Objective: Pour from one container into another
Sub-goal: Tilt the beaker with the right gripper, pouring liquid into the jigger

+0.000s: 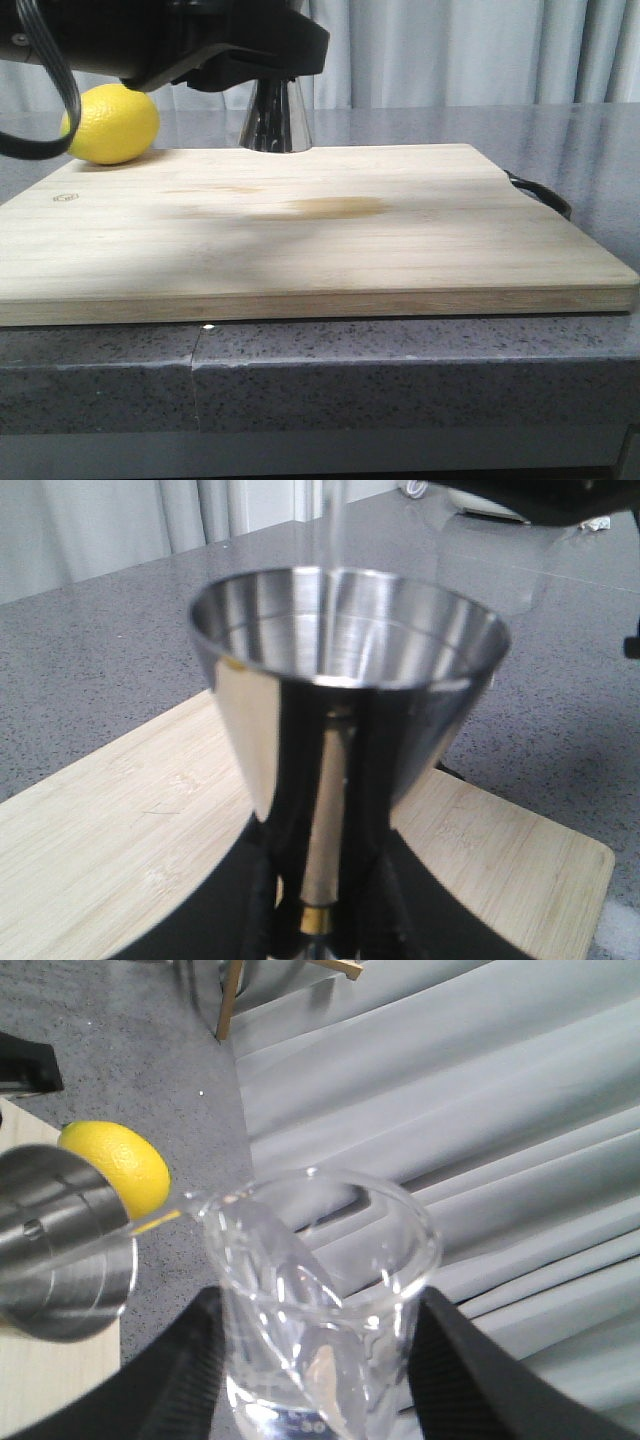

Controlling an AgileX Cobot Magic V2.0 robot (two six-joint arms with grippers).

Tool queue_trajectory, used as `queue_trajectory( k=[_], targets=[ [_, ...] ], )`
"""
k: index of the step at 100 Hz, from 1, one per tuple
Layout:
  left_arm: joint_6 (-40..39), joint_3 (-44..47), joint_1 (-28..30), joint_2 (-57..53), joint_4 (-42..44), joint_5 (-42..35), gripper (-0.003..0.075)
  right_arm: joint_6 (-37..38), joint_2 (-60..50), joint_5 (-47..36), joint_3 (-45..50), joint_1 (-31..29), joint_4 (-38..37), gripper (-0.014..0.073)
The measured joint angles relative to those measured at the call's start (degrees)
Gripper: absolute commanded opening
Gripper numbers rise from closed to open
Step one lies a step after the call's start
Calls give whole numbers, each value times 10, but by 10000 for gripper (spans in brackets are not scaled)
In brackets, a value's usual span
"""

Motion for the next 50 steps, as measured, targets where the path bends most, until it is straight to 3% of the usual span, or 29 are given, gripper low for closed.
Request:
queue_trajectory(
  k=[50],
  targets=[
    [0,0,0,0,0,0,-20,-8,0,11,0,0,-47,246]
  ],
)
